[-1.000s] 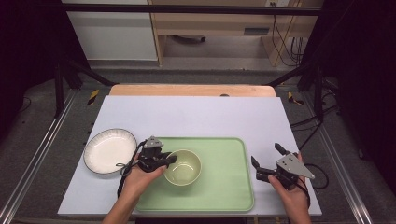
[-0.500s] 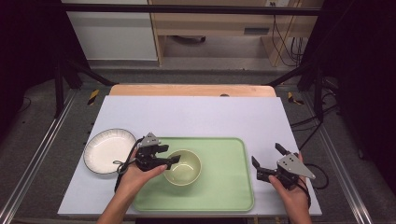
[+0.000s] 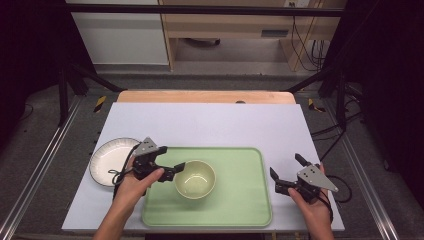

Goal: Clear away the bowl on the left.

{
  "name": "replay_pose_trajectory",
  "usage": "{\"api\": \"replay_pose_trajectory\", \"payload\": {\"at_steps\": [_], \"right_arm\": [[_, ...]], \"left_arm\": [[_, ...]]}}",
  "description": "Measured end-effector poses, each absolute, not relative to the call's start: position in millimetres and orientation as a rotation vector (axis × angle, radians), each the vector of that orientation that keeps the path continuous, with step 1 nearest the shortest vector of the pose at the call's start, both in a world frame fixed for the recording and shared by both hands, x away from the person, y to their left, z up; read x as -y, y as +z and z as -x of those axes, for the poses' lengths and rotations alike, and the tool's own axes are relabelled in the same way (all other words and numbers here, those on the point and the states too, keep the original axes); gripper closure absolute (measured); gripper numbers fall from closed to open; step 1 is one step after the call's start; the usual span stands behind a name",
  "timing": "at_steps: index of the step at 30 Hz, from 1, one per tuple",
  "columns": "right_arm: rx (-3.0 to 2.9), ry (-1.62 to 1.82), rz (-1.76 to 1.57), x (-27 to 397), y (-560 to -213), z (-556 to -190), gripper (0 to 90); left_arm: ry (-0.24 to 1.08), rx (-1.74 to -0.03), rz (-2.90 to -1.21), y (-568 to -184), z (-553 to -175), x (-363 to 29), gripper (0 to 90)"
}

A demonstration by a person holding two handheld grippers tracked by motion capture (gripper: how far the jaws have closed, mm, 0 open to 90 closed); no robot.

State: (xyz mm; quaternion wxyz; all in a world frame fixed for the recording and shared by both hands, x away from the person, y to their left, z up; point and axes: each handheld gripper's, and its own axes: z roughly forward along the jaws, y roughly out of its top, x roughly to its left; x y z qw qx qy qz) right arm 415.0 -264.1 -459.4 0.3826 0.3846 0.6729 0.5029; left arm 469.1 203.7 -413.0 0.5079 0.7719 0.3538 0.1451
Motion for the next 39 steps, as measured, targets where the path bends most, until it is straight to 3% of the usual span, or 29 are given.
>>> {"api": "replay_pose_trajectory", "payload": {"at_steps": [4,24,39], "right_arm": [[-1.714,1.283,-0.982,264.1,-459.3,-415.0,4.1],[-1.717,1.283,-0.985,263.2,-459.7,-414.9,4.1],[-1.72,1.279,-0.979,262.6,-459.9,-415.6,4.1]], "left_arm": [[0.469,-0.849,-1.838,-406.1,-462.6,-233.7,5.6],[0.64,-0.905,-1.695,-400.9,-449.7,-317.5,5.1],[0.604,-0.818,-1.7,-431.8,-441.8,-346.0,4.8]]}}
